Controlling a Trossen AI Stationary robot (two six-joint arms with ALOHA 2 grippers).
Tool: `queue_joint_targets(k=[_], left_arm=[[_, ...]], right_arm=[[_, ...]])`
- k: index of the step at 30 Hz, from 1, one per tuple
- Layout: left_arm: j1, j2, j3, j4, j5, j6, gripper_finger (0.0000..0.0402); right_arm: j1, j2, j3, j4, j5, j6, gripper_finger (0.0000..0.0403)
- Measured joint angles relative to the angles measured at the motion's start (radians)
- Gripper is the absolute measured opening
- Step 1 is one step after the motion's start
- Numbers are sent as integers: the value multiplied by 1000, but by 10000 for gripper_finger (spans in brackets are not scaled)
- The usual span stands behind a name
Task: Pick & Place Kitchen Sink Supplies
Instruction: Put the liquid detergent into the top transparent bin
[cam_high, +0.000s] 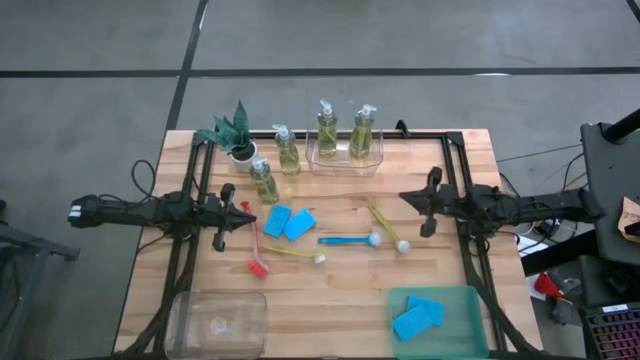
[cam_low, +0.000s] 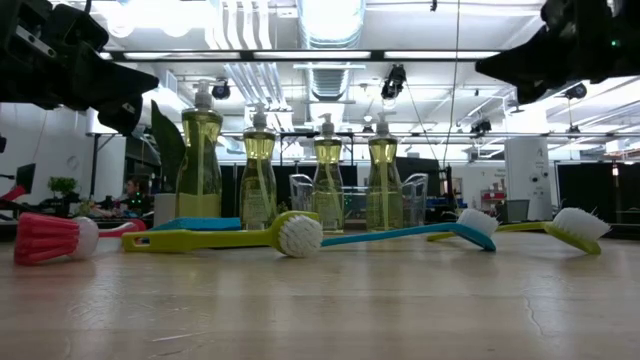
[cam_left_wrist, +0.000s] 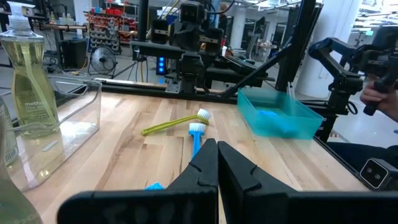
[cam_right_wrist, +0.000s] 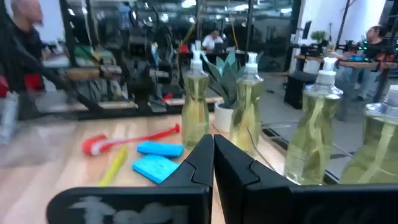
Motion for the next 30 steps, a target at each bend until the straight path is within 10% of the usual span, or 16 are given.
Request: queue_joint_targets(k=[30], left_arm=[[0, 0, 0, 0, 0, 0, 0]], right_arm=[[2, -108, -142, -29, -62, 71, 9]])
